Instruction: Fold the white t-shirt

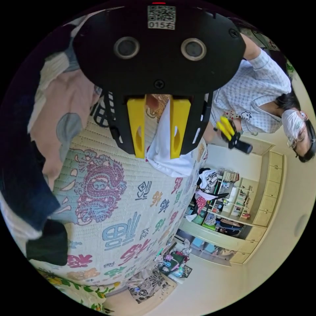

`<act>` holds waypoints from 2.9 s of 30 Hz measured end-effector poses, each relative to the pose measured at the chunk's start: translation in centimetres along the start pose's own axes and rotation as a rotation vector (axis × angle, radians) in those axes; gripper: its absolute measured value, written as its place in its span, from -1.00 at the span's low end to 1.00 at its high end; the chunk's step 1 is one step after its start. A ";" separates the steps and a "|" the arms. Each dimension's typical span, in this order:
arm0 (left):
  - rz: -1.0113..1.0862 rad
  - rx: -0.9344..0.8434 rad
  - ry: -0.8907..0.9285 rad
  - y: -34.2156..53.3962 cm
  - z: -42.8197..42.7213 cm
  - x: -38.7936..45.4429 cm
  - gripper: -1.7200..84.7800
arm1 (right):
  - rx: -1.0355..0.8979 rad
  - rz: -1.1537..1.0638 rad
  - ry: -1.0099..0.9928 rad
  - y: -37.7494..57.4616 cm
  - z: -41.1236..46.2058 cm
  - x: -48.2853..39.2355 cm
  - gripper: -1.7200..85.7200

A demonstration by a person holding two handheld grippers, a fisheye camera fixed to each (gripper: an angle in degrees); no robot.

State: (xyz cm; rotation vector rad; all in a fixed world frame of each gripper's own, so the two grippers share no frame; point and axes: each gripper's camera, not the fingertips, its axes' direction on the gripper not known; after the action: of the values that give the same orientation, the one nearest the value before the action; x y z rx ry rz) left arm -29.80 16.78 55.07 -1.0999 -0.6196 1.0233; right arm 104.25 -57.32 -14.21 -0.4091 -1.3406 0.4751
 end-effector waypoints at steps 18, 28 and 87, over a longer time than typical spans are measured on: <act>0.118 -0.791 0.469 -12.1 6.5 -31.4 -0.80 | -0.155 0.006 0.135 -1.2 -0.3 -3.8 -0.95; 0.091 -0.936 0.392 -16.3 5.8 -37.5 -0.97 | -0.195 -0.030 0.252 -1.3 0.5 -5.6 -0.95; -0.662 0.309 0.100 15.8 -20.4 -31.2 -0.65 | 0.182 0.103 -0.135 18.4 -3.2 -1.2 -0.64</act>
State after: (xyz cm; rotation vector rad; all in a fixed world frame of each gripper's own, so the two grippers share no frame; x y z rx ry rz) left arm -31.85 -18.37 35.15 -0.5988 -0.6564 0.4624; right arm 105.46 -42.57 -25.74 -0.3003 -1.3968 0.7153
